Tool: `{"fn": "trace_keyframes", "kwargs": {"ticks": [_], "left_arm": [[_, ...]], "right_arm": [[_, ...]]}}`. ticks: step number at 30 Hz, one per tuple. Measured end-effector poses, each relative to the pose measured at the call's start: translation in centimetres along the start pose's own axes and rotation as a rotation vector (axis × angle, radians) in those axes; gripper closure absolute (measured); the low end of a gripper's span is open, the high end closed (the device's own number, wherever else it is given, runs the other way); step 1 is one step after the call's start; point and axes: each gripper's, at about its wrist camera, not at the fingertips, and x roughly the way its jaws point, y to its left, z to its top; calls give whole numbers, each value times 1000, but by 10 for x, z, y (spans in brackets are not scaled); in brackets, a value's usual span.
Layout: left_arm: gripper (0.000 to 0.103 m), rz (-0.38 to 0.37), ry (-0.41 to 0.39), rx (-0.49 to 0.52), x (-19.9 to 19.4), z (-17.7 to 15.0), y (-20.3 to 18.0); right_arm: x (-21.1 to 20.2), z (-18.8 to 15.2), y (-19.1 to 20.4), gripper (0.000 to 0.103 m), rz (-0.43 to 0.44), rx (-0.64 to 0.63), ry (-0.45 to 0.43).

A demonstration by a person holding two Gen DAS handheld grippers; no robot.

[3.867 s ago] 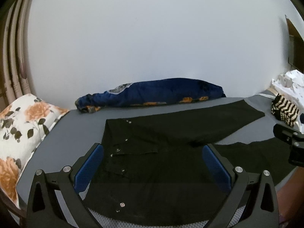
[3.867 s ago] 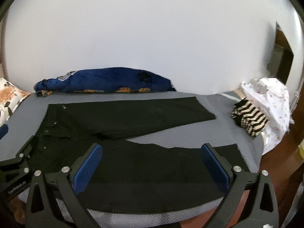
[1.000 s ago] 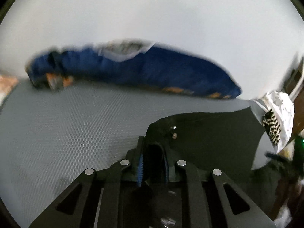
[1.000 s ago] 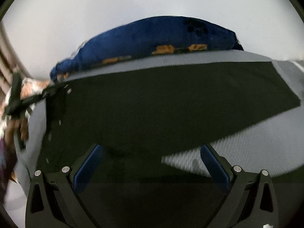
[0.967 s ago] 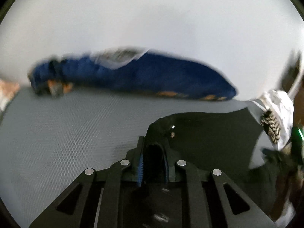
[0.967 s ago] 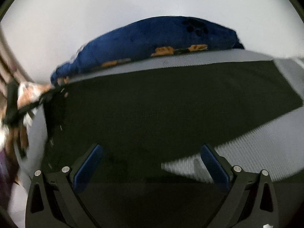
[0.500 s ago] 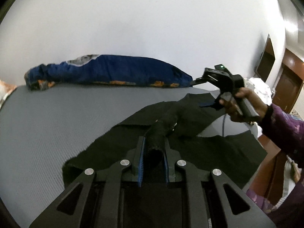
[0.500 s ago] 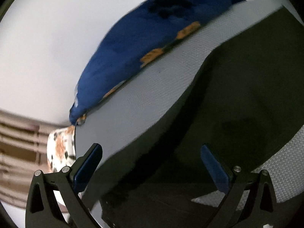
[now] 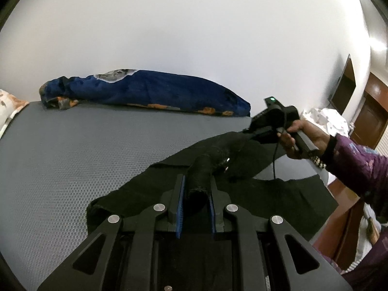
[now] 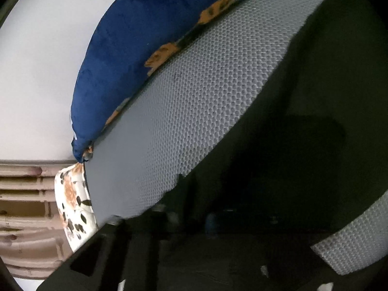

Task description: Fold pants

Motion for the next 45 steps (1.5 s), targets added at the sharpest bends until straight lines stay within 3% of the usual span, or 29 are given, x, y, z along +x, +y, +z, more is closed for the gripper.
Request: {"fn": "trace_keyframes", "kwargs": {"ticks": [6,13,20,26,32,38,42,44,45], "left_arm": [[85,34,-18,-54,-15,2,18],[84,59,-2,-84,-33,-12,26],[83,86,108,-71,-38,-55,27],[80,107,173,-99,-34,-91,38],[76,148,189,-27,-38,-102,28],[51,288,216,141,-38,-120,19],[48,356,238,167,-43,-132,24],[41,377,222,145,-53,-132,29],[39,382,213,130,-58,-132,31]], "right_arm": [[-47,-44,3,98,85,-39,-105],[-87,-125,-9,97,161,-37,-169],[-99,-212,-37,97,150,-20,-215],[-88,-265,-56,97,98,-27,-216],[-75,-283,-79,97,81,14,-199],[-67,-293,-89,96,67,20,-196],[-63,-299,-97,90,81,34,-181],[-64,-301,-97,80,71,19,-181],[-66,-302,-96,69,68,9,-188]]}}
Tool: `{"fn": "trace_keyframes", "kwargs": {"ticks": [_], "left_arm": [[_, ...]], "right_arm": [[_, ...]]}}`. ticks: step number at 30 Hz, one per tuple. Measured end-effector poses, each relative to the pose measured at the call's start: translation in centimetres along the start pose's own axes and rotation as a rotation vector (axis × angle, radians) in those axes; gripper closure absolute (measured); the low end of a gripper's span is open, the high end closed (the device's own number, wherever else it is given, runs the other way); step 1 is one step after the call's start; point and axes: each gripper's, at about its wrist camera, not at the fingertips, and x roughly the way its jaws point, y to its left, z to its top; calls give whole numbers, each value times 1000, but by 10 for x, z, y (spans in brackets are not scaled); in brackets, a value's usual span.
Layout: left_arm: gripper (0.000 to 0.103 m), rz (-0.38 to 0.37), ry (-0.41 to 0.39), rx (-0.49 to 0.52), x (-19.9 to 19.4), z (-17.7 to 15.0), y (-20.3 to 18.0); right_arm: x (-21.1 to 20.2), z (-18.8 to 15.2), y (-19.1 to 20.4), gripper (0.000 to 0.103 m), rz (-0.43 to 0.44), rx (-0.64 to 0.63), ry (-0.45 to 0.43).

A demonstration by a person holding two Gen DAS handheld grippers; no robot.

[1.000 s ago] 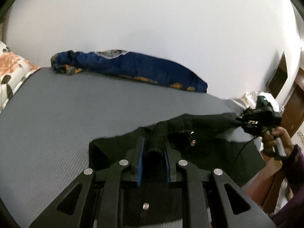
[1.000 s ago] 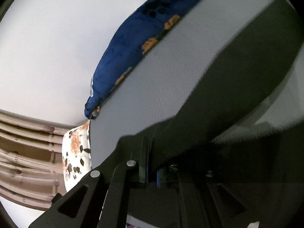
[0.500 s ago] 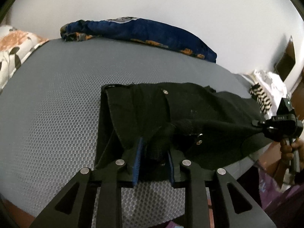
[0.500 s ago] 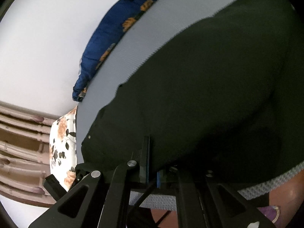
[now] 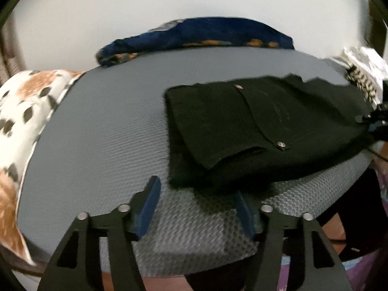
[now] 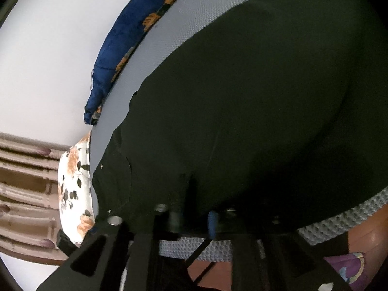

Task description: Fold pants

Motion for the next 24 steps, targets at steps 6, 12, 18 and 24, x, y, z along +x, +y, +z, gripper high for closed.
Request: {"fn": "trace_keyframes", "kwargs": {"ticks": [6,12,18,24], "left_arm": [[38,-54,-57,-68,-45,4,11],[34,-205,-138,-32,-84,48,-24],[26,-481,-160,124,-77,105,-135],[27,-707,-84,203,-26,122,-271]], "right_arm": [[-39,-11,-12,53,80,30,-65],[-129,-34,-55,53,106,74,-246],[-252,-45,-114,53,-120,80,-513],[-259,-22,-136,53,22,38,-503]]}}
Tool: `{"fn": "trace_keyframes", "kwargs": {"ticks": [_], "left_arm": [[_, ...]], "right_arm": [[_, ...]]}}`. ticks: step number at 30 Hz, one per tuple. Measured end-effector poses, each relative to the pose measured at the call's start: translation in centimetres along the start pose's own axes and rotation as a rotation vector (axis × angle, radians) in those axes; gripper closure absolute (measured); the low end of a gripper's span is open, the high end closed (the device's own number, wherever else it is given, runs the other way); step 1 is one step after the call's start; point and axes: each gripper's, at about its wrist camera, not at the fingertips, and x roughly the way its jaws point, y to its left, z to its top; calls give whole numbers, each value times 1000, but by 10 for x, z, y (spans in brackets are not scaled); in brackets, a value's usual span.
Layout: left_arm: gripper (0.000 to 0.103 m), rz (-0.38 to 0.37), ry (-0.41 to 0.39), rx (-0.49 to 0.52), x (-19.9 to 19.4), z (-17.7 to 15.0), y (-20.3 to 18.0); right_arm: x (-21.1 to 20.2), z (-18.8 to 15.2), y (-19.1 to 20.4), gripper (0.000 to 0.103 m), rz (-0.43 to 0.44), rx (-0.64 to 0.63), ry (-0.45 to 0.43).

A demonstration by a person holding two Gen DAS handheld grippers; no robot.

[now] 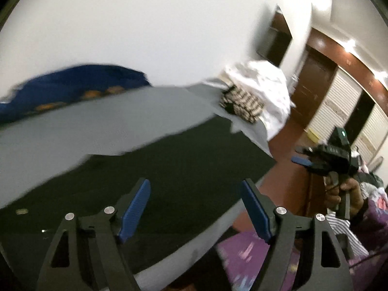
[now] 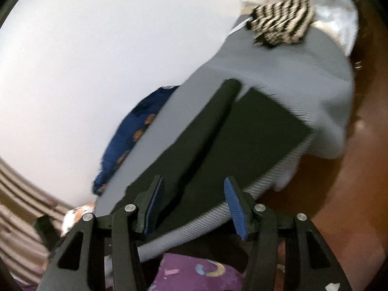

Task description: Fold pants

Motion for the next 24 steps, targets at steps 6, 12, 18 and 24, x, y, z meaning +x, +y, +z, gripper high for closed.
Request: {"fn": "trace_keyframes", "kwargs": {"ticks": [6,12,18,24], "left_arm": [[36,62,126,143,93,-9,-40],[40,165,188,265,134,-23,-43],[41,149,229,180,153,-30,-17],[41,88,227,43,157,-35,8]], "right_arm": [[81,19,-29,53,255,173,110],[159,4,-50,53,419,400,258],[204,-26,-39,54,473,476,360],[217,-26,-21,40,471,491,338]]}}
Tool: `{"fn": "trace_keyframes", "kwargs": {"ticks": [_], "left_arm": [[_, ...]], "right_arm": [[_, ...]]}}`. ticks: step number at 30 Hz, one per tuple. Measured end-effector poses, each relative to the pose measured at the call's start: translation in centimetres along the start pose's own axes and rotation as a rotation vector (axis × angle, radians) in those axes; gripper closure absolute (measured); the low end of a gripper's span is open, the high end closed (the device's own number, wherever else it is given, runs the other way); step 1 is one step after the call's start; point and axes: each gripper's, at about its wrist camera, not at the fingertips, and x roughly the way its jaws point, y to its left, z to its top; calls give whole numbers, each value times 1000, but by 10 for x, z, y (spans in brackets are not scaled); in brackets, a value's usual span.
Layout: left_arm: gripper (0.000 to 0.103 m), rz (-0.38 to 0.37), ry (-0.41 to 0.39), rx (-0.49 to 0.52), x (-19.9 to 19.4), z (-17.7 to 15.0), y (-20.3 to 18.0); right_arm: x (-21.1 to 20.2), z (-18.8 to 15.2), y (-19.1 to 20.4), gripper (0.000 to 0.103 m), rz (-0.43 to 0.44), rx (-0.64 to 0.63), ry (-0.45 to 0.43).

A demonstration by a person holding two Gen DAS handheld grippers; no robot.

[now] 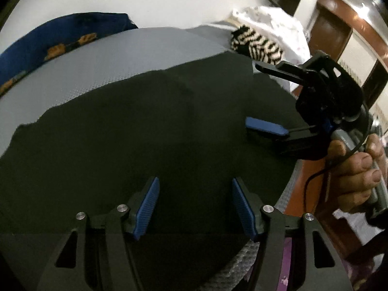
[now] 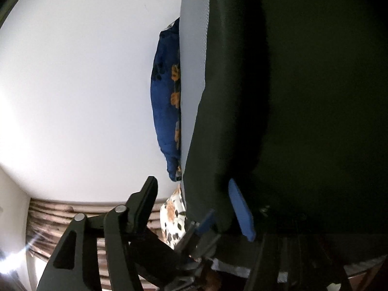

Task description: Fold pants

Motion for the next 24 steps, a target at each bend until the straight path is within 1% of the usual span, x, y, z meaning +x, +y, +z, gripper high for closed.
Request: {"fn": "trace_keyframes", "kwargs": {"ticks": [1,3,4,6,7,8,9,11,12,13,16,17,18,19,20,21,22,24], "left_arm": [[41,0,0,2,1,1,-2],[41,13,-1,30,2,1,-5],[41,20,-1,43,2,0,-8],[41,31,1,63,2,-2,-11],[41,32,0,66,2,-3,-11],[41,31,0,65,2,-3,-11],[41,30,1,63,1,-4,-11],[41,27,3,55,1,-3,-10],[41,24,1,49,1,-4,-10],[41,21,-1,45,1,-3,-9],[43,-4,-16,10,-2,-5,-5],[47,-16,-20,-14,-3,-5,0],[53,-31,-23,-42,-3,-4,5],[57,-57,-24,-88,-4,-3,12],[67,-77,-24,-127,-5,-3,19],[76,-96,-23,-170,-5,-3,26],[78,-123,-20,-226,-5,-4,35],[81,-176,-21,-291,-4,-6,47]], "right_arm": [[-2,0,3,39,-5,-7,-8],[-2,-2,13,37,-54,-56,-63],[-4,-2,21,37,-58,-95,-92],[-16,5,35,37,-31,-153,-151],[-24,6,43,36,-2,-184,-188],[-32,9,53,34,15,-221,-215],[-38,12,61,29,-13,-259,-220],[-45,16,72,28,-146,-318,-196],[-49,15,71,28,-197,-327,-188],[-52,12,65,28,-254,-307,-169],[-46,-1,41,27,-282,-216,-86],[-40,-7,34,27,-286,-202,-64],[-33,-12,32,28,-297,-210,-52],[-27,-17,35,26,-322,-242,-54],[-19,-21,41,25,-337,-279,-47],[-11,-24,41,22,-331,-289,-25],[-2,-26,43,18,-324,-282,-5],[11,-28,46,18,-341,-281,4]]}}
